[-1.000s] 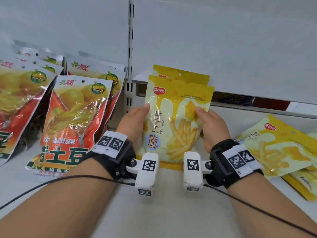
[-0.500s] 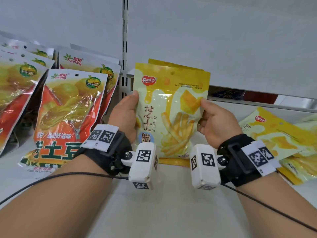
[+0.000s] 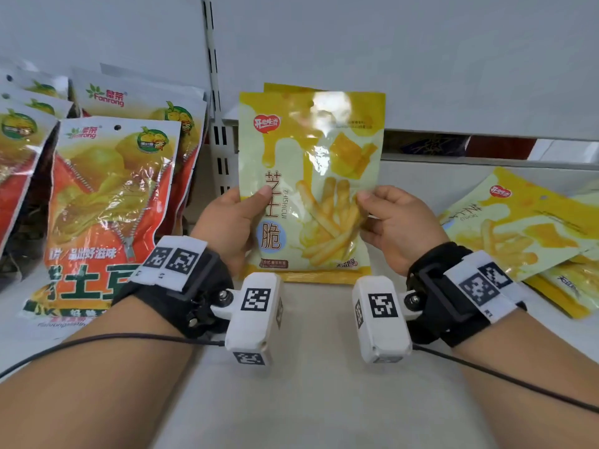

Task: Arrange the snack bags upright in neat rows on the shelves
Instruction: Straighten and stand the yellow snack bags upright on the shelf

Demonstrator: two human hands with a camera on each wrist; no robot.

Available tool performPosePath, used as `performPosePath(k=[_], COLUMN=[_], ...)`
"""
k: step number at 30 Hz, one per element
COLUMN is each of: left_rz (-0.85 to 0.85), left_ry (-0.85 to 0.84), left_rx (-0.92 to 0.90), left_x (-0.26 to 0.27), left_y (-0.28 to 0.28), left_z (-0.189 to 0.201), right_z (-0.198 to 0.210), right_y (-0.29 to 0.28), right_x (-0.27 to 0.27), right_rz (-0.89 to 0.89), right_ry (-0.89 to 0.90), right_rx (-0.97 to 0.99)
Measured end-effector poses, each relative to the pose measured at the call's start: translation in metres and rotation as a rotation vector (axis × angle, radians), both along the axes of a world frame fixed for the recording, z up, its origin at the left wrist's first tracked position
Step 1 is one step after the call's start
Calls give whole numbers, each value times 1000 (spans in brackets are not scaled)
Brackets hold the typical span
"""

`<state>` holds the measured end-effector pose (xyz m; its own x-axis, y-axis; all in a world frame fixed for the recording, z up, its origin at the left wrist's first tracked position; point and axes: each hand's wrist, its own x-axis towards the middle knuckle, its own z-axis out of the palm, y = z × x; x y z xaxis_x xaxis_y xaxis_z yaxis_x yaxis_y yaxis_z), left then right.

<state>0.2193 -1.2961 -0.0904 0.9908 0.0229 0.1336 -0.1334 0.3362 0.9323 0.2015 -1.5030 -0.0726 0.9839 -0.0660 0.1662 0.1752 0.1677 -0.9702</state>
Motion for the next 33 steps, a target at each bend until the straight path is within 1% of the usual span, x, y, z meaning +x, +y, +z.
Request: performPosePath(k=[2,5,8,10,12,15,18,20,24,27,29,33], left_rz=[7,-26,-94,-100,-44,74,101,104,165,185,140,-47], left_ry=[-12,-47,-57,-49,-46,-62,-79,-77,-94,-87,-66,7], left_rx=[-49,-52,-16,49,91,67,42,39,61,83,132,200], left_x=[2,1,-1,-2,-1,3,6,7,6,4,2,-2], left_y=[2,-1,-5,-6,-6,-3,0,0,-4,-10,-10,-2], left_z=[1,2,1,0,-2,-2,-3,-3,-1,2,3,4], right_z=[-2,-2,0,1,0,0,-1,-2,0,1,2,5], right_y=[1,2,-1,-3,-3,-3,-3,-1,-1,-3,-4,-9], right_x=[0,0,2,4,5,5,4,3,3,3,3,4], right_rz=[18,-36,-103,-113,-100,-32,31,10,-117,-167,-176,-216], right_ry=[46,6,-37,-49,-53,5,81,88,40,25,31,37], right_rx=[-64,-99,-54,-9,30,55,-17,-47,-101,-90,-82,-9])
